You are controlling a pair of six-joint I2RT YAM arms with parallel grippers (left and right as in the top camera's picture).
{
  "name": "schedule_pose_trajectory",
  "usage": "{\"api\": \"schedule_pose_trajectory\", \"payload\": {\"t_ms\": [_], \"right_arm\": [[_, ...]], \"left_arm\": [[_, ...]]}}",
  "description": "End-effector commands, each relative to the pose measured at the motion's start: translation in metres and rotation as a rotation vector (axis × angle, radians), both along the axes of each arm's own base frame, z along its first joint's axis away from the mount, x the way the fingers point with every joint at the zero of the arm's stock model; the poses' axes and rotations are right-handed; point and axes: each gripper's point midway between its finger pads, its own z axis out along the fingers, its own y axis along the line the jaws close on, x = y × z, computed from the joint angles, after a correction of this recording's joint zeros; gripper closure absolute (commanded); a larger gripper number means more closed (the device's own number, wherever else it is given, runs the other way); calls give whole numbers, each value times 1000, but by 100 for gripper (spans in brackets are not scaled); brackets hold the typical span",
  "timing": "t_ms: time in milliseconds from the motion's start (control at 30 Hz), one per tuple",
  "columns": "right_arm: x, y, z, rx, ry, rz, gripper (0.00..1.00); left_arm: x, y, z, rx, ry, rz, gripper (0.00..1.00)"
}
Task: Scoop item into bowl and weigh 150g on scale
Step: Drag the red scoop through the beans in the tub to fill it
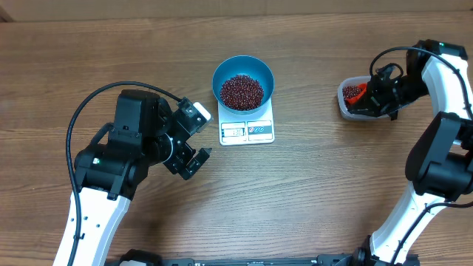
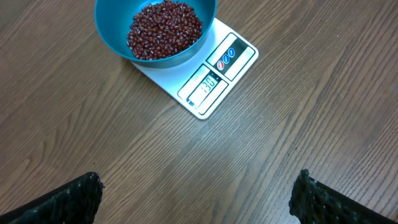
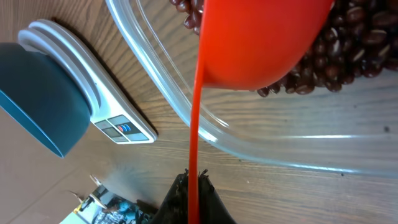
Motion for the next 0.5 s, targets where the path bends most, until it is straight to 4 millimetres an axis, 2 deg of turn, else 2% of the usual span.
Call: {"api": "schedule_pose_trajectory", "payload": {"t_ms": [0, 133, 333, 467], "right_arm": [[3, 2, 1, 23, -17, 23, 96], [10, -5, -5, -27, -51, 31, 96], [-5, -32, -21, -205, 29, 61, 96], [-8, -32, -20, -207, 47, 56, 96]], "left_arm": [[4, 0, 9, -11, -19, 12, 0], [4, 0, 9, -11, -19, 12, 0], [4, 0, 9, -11, -19, 12, 0], [4, 0, 9, -11, -19, 12, 0]]}}
